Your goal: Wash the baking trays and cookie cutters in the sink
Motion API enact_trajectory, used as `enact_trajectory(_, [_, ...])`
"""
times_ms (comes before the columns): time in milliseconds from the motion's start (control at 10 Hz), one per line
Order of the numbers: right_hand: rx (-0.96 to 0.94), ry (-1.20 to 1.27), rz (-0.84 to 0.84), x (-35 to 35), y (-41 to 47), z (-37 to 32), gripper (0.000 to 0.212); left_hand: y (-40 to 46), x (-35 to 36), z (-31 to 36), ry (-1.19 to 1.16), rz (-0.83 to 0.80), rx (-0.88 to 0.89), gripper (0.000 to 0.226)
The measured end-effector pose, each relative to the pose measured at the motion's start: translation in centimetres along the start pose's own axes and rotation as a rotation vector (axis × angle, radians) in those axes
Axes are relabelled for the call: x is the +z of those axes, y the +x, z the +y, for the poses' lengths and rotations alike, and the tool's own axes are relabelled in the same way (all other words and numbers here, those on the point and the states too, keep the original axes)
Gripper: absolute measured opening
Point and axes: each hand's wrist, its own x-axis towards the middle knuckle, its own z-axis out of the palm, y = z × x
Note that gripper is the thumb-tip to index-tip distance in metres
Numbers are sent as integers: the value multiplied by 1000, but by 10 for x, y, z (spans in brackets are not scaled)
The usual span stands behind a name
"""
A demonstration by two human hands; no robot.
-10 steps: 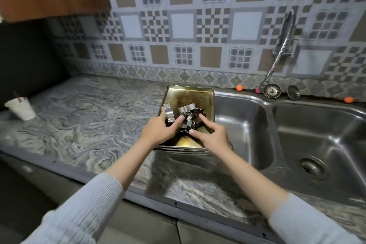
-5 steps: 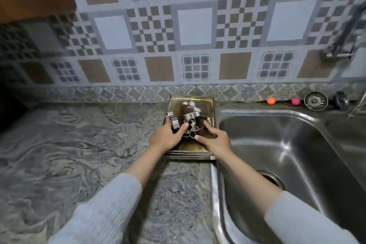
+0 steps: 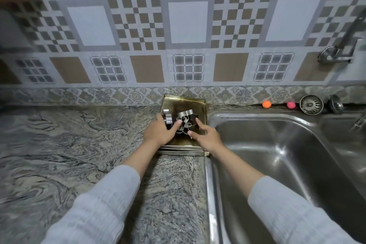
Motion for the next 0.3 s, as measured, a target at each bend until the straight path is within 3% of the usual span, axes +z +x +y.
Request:
enact_trajectory(100, [-21, 20, -77, -3, 0, 0, 69, -7, -1, 5, -63, -15, -37, 95])
enact_trajectory(200, [-28, -13, -83, -9, -9, -9, 68, -10, -9, 13, -74, 12, -85, 120])
enact_trajectory(300, [-90, 46, 71, -21, -21, -26, 62, -25, -17, 32, -175, 112, -17, 114])
